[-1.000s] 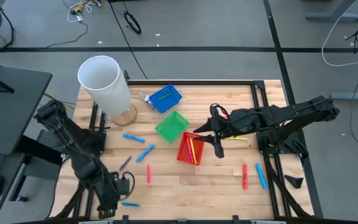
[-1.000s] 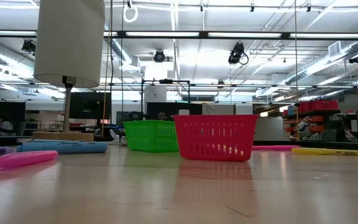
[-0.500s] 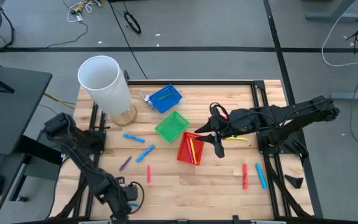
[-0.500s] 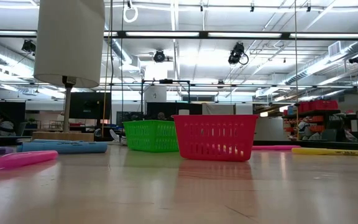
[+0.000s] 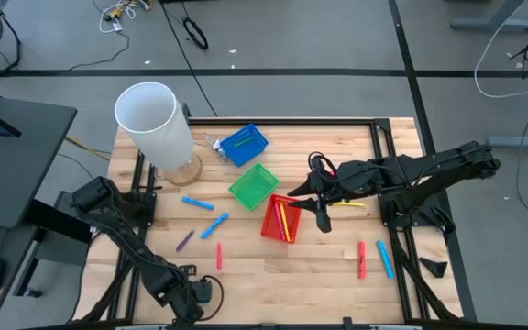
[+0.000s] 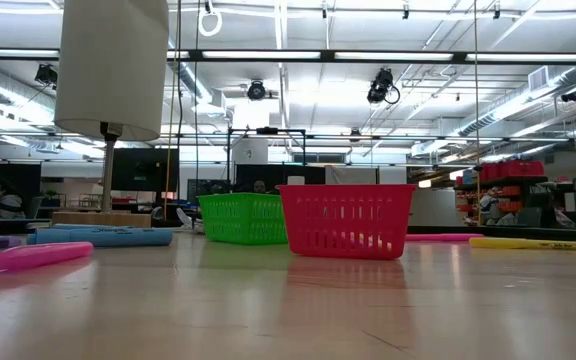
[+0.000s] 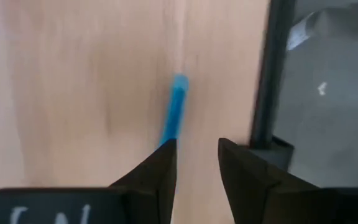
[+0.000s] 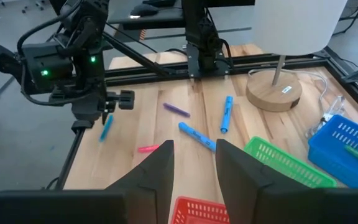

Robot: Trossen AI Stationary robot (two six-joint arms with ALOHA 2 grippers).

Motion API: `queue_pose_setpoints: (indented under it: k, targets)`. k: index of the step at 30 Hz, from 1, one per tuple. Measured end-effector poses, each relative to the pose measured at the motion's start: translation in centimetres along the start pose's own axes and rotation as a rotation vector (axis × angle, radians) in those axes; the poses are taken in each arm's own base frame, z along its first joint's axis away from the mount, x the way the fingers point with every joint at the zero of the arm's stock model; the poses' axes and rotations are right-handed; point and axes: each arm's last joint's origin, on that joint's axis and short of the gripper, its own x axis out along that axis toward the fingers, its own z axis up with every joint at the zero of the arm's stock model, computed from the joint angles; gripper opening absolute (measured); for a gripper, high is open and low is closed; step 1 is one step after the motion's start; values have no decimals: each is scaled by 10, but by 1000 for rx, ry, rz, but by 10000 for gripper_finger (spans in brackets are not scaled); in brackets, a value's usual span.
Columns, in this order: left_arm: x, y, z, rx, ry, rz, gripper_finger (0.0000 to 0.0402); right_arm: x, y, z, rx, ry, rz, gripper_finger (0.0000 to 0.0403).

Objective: Pick & Place Markers
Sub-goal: Put the small blue pen into the blue bin

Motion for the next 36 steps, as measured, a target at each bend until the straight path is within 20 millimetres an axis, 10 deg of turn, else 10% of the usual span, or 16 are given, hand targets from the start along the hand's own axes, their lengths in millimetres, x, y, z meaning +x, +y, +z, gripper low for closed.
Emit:
queue_pose_setpoints:
  k: [22,36]
  targets:
    - [41,7,1,25,9,118,120,0,0,-3,0,26,-5,121]
    - [43,11,0,44,-71,232,32,-1,5,-4,1,28,13,121]
